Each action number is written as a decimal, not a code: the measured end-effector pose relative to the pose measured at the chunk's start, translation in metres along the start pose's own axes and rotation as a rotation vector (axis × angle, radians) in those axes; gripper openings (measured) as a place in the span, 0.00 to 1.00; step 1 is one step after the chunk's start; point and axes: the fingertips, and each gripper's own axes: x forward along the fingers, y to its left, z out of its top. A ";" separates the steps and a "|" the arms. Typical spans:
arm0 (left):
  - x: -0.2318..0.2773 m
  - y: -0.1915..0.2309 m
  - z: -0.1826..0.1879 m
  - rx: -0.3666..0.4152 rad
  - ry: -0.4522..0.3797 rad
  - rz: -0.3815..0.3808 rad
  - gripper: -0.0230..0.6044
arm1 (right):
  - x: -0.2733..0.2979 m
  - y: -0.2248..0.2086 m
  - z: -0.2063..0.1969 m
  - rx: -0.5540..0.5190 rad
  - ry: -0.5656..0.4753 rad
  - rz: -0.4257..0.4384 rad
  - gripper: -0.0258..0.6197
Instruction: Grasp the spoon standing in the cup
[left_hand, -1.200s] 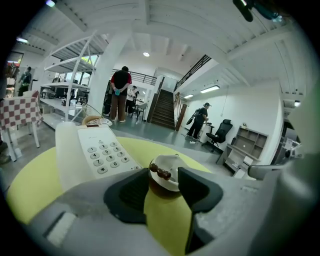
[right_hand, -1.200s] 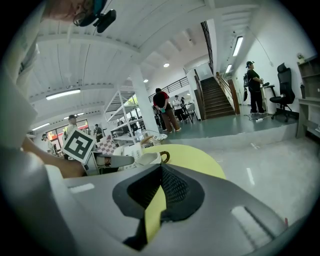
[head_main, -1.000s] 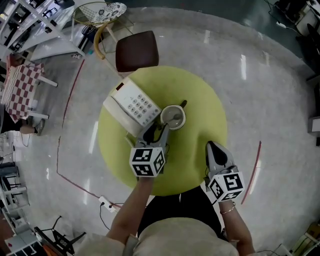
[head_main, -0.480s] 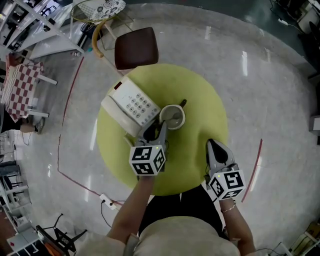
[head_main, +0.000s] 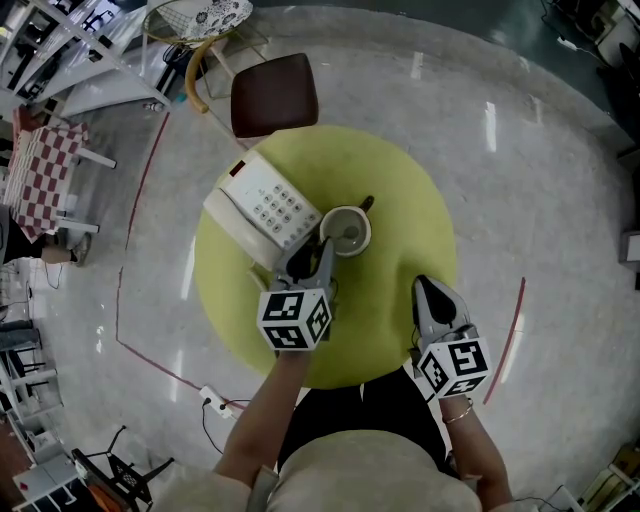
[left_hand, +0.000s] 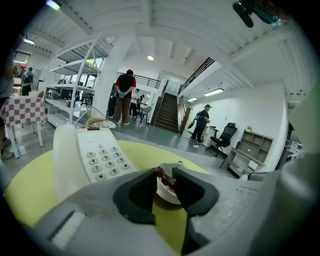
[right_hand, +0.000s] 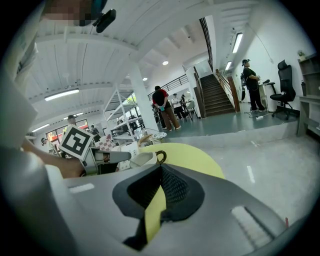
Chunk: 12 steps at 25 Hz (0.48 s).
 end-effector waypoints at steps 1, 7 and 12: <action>-0.001 0.000 0.002 0.001 -0.006 -0.001 0.21 | -0.001 0.001 0.000 -0.001 -0.002 0.001 0.04; -0.008 -0.007 0.017 0.024 -0.039 -0.018 0.20 | -0.005 0.006 0.006 -0.004 -0.019 0.008 0.04; -0.015 -0.011 0.029 0.035 -0.074 -0.030 0.19 | -0.008 0.011 0.010 -0.009 -0.043 0.012 0.04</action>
